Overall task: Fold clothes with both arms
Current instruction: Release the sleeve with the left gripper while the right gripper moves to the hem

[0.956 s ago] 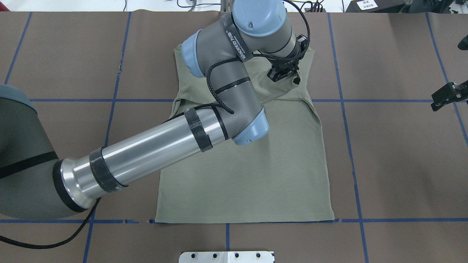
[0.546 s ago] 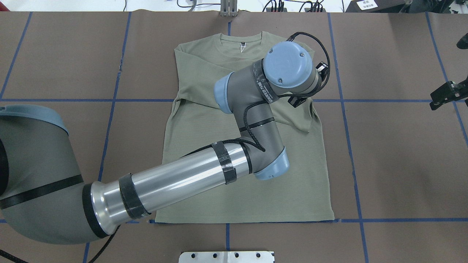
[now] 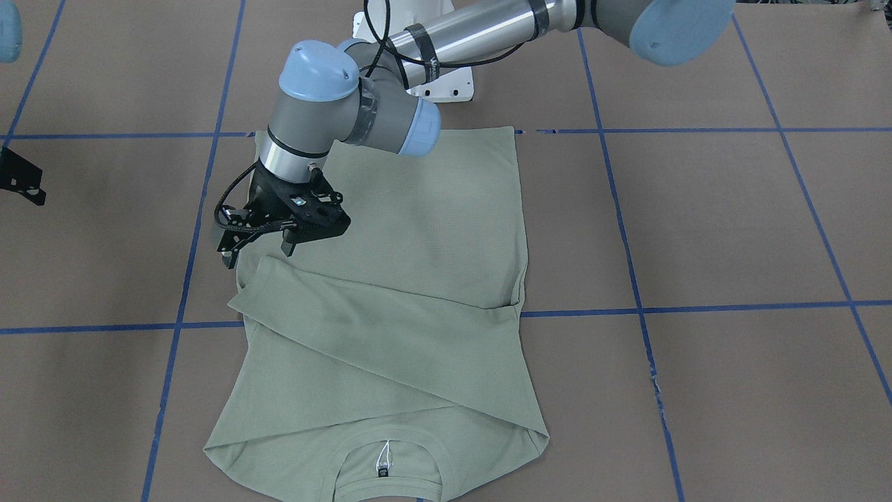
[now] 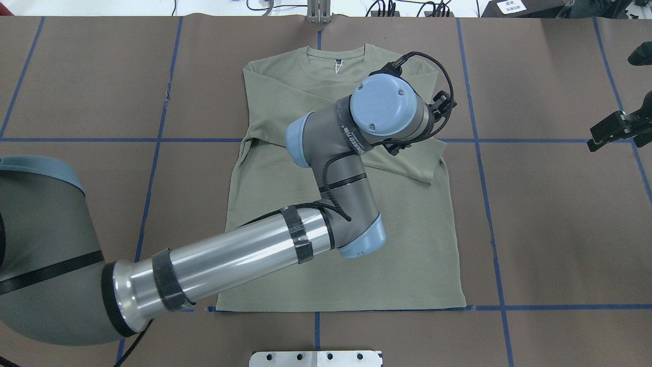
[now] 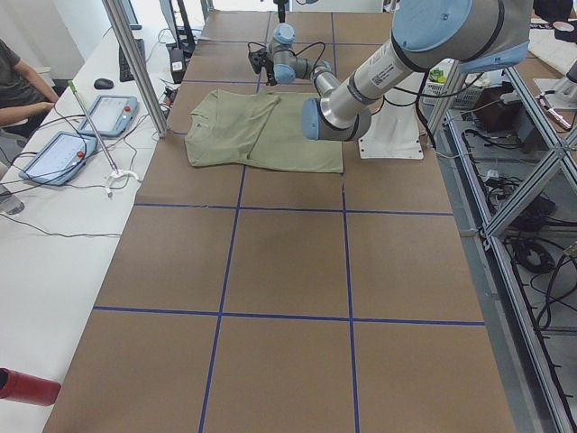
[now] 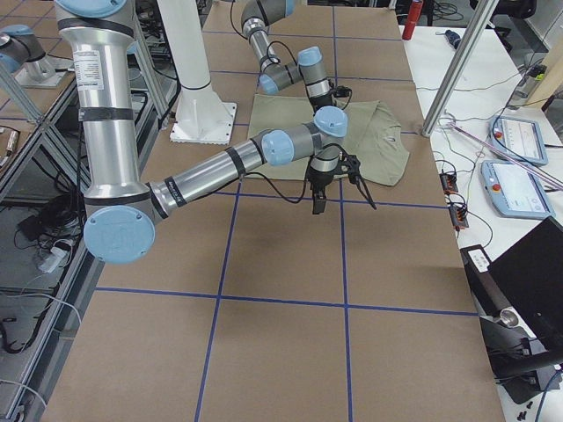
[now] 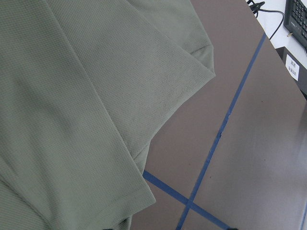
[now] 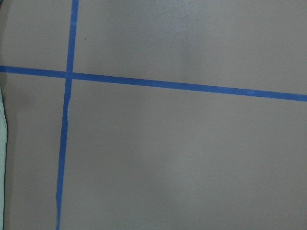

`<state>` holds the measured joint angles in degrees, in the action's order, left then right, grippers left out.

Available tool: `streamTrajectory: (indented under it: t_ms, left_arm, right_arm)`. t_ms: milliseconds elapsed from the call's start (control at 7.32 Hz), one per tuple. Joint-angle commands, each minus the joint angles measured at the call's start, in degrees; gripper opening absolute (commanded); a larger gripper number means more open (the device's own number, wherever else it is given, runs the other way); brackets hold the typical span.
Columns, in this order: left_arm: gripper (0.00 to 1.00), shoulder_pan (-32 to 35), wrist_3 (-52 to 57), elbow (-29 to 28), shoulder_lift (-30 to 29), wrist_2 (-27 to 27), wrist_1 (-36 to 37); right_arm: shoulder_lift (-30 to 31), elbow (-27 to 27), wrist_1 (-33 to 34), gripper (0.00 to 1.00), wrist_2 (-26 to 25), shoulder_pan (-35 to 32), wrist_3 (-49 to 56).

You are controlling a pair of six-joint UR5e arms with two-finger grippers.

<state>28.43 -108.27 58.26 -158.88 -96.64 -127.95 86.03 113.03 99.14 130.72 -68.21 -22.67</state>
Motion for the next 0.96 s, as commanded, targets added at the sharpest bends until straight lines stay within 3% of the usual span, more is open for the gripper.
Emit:
streamTrajectory:
  t_ms: [0, 273, 410, 683, 820]
  left_arm:
    - [1.0, 1.1, 7.77, 17.5, 10.56, -3.29, 11.6]
    - [1.0, 1.45, 15.68, 39.02, 25.31, -3.99, 21.99]
    - [1.0, 1.63, 20.33, 46.52, 30.6, -3.99, 26.22]
    - [1.0, 1.8, 25.71, 55.87, 39.57, -3.99, 28.28]
    - [1.0, 2.15, 27.3, 59.74, 43.79, -3.99, 28.2]
  right_arm:
    - [-0.16, 0.27, -2.78, 1.0, 0.07, 1.23, -1.58]
    - [0.63, 0.18, -13.03, 1.0, -2.46, 9.01, -16.72]
    - [0.63, 0.18, -19.44, 1.0, -6.92, 14.63, -27.5]
    - [4.22, 0.44, -30.09, 1.0, -13.09, 24.83, -40.73]
    - [5.45, 1.92, -32.06, 1.0, -16.77, 30.54, -46.36]
